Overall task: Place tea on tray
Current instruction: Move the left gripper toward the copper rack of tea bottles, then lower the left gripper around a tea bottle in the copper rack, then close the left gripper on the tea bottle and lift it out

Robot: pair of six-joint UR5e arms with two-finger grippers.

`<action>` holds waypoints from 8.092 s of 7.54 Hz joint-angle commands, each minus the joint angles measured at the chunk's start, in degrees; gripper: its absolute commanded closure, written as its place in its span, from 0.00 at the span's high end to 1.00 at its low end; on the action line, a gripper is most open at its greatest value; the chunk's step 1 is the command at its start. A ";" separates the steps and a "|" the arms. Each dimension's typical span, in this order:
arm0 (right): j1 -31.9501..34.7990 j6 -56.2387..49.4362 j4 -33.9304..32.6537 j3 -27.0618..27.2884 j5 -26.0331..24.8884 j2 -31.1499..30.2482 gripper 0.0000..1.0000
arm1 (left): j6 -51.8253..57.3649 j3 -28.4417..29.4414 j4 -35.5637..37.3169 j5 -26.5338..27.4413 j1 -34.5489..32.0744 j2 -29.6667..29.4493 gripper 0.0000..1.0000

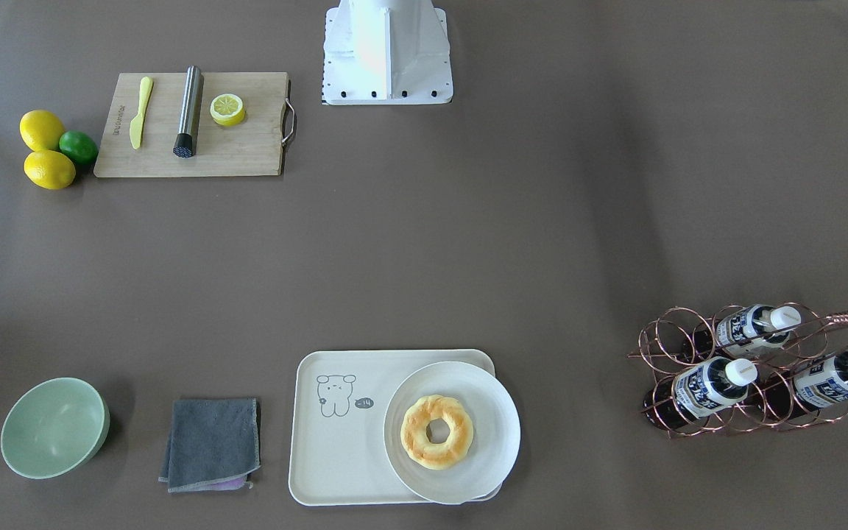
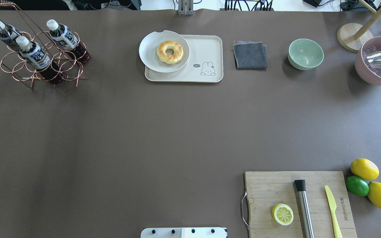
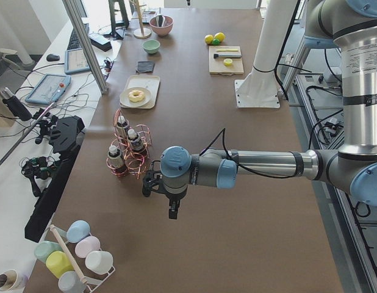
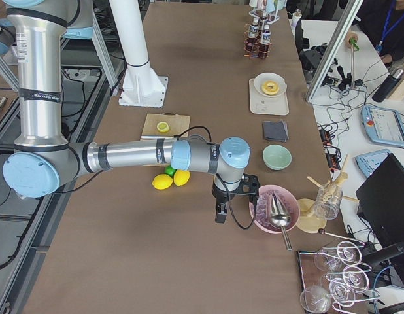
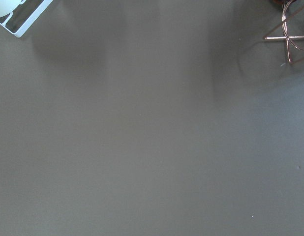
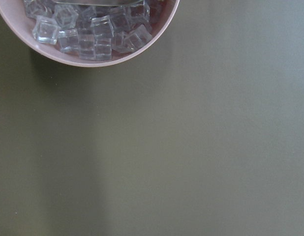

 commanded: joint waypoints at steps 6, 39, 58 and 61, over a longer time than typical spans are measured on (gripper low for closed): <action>0.00 0.09 -0.07 0.45 0.03 -0.07 1.00 | -0.09 -2.30 -0.20 0.00 -0.04 0.40 0.99; -0.26 0.00 24.37 0.27 5.21 -0.16 1.00 | -41.84 3.32 -44.58 39.37 30.81 -16.74 0.76; -0.26 -0.09 24.37 0.54 5.13 -0.16 1.00 | -41.93 -3.15 -38.04 28.95 22.04 -18.32 0.00; -0.26 -0.09 24.37 0.54 5.13 -0.33 1.00 | -36.06 -11.16 -26.95 23.13 15.01 -20.60 0.00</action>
